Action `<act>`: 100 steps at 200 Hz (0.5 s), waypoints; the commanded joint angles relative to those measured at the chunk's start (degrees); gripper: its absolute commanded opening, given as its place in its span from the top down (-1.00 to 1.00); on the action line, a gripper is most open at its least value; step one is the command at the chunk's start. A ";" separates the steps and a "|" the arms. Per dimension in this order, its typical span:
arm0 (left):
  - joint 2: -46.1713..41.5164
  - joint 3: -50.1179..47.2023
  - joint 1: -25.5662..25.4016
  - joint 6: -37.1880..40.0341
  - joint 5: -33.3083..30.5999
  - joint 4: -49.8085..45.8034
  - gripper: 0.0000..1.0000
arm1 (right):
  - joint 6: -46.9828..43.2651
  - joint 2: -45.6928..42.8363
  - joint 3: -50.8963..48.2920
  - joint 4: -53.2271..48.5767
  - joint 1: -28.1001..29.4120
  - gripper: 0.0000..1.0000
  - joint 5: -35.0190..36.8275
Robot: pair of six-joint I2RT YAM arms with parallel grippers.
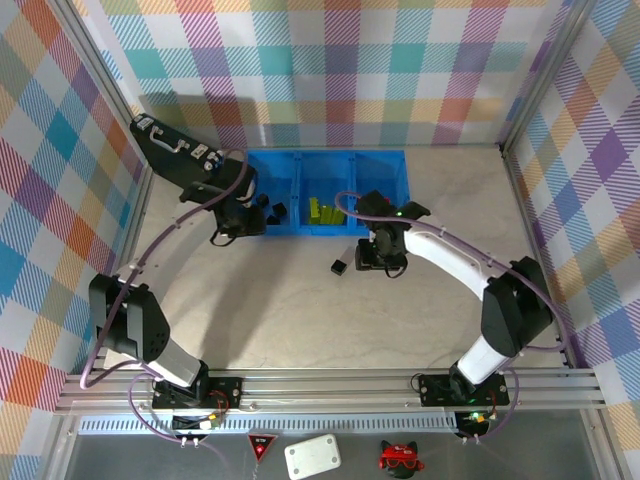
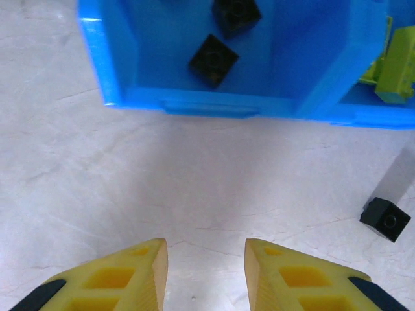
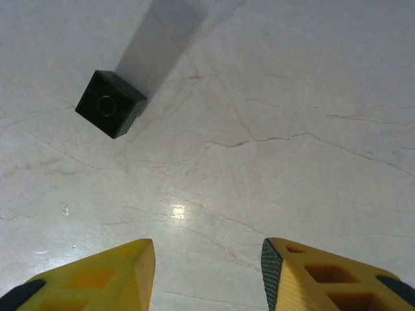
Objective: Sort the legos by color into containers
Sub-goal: Pick up the lego from the center of the table.
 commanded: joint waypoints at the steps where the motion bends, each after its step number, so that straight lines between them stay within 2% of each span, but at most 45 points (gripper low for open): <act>1: -3.78 -2.07 3.74 3.10 3.98 -0.15 0.27 | 0.29 2.63 3.31 0.34 1.51 0.03 0.51; 24: -5.67 -4.99 7.32 6.69 5.24 2.52 0.27 | -2.22 5.25 4.58 1.86 2.61 0.03 -0.80; 42: -6.51 -8.40 9.38 8.33 6.01 6.10 0.27 | -7.50 7.14 5.06 4.23 3.78 -0.01 -2.03; 100: -5.45 -11.46 11.05 9.80 8.68 9.84 0.28 | -22.63 14.67 8.86 5.51 4.51 -0.04 -0.69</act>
